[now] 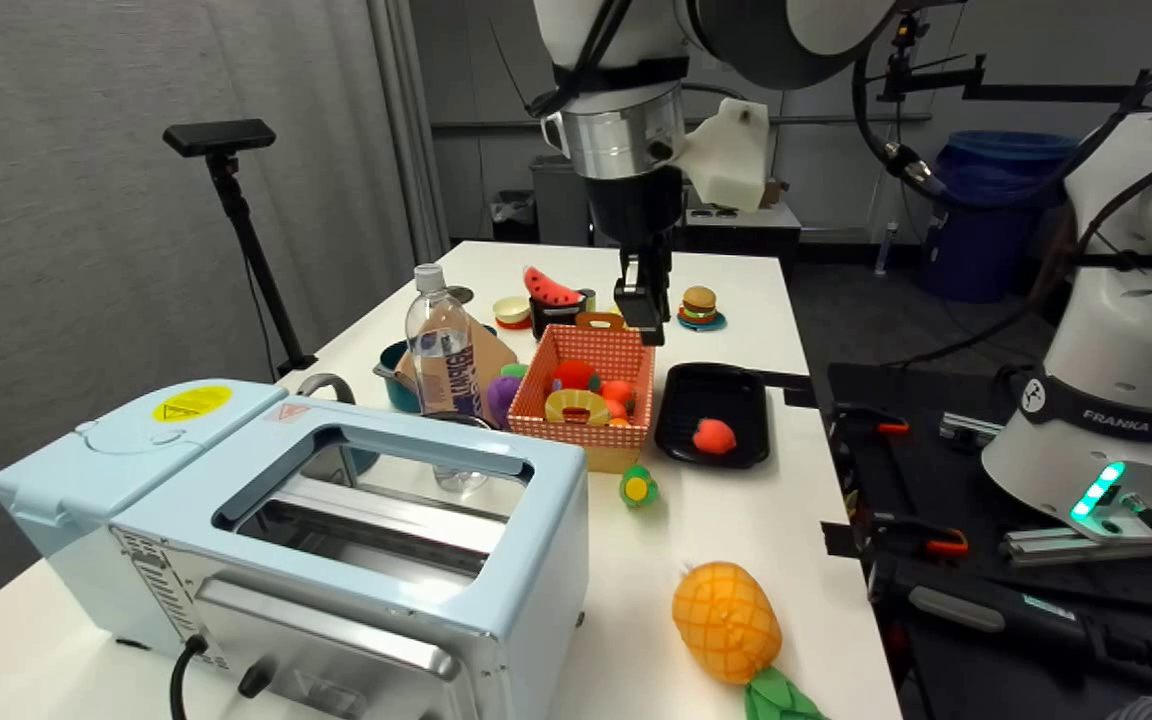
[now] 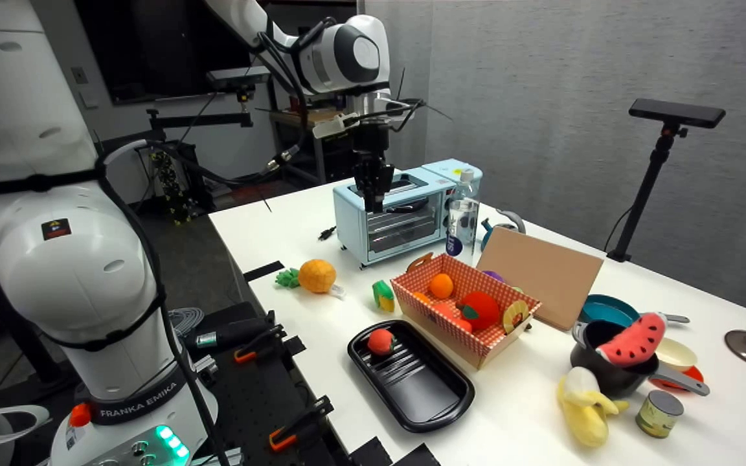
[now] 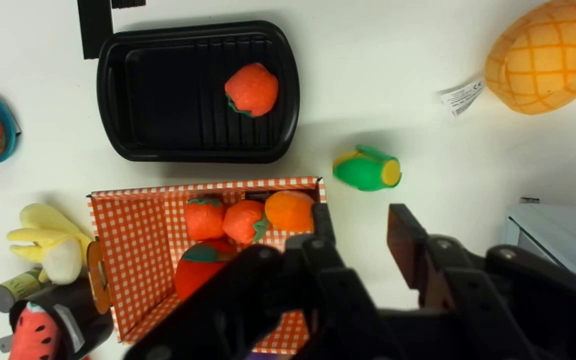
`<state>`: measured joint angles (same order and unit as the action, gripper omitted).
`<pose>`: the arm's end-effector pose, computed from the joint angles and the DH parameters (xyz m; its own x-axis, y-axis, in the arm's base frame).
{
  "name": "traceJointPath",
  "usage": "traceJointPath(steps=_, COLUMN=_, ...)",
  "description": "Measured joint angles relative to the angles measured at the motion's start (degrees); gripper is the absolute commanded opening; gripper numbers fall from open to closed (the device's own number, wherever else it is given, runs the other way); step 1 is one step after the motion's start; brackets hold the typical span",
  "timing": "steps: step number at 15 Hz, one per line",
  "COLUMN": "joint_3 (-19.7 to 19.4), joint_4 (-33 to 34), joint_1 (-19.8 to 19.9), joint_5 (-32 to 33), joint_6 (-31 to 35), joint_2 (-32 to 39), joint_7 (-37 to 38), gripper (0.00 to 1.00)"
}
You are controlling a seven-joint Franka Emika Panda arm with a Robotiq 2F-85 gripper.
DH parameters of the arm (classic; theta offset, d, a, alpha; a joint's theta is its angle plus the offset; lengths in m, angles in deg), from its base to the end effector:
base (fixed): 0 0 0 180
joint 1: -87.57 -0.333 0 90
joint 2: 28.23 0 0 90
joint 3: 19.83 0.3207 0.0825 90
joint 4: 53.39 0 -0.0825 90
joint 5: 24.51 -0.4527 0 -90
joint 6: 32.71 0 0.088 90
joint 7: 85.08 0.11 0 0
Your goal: Pick up the corn plush toy from the basket and put it on the table.
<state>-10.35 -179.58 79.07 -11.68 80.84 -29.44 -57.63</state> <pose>0.5365 0.1588 0.3394 0.9928 -0.0680 -0.0982 -0.0403 -0.9648 0.2598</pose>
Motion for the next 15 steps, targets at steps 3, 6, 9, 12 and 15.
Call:
traceJointPath(steps=3, joint_3=-0.6, joint_4=0.1, joint_1=0.3, joint_5=0.0, joint_6=-1.0, joint_2=0.0, joint_7=0.0, gripper=0.9)
traceJointPath(steps=6, joint_3=-1.3, joint_4=0.1, joint_1=0.3, joint_5=0.0, joint_6=-1.6, joint_2=-0.1, joint_7=0.0, gripper=1.0)
traceJointPath(steps=9, joint_3=-1.8, joint_4=0.2, joint_1=0.4, joint_5=-0.1, joint_6=-2.1, joint_2=-0.2, joint_7=0.0, gripper=1.0)
traceJointPath(steps=12, joint_3=-2.1, joint_4=0.2, joint_1=0.5, joint_5=-1.0, joint_6=-2.3, joint_2=-0.4, joint_7=0.0, gripper=1.0)
traceJointPath(steps=15, joint_3=-2.1, joint_4=0.1, joint_1=0.5, joint_5=-1.5, joint_6=-2.2, joint_2=-0.3, joint_7=-0.1, gripper=1.0)
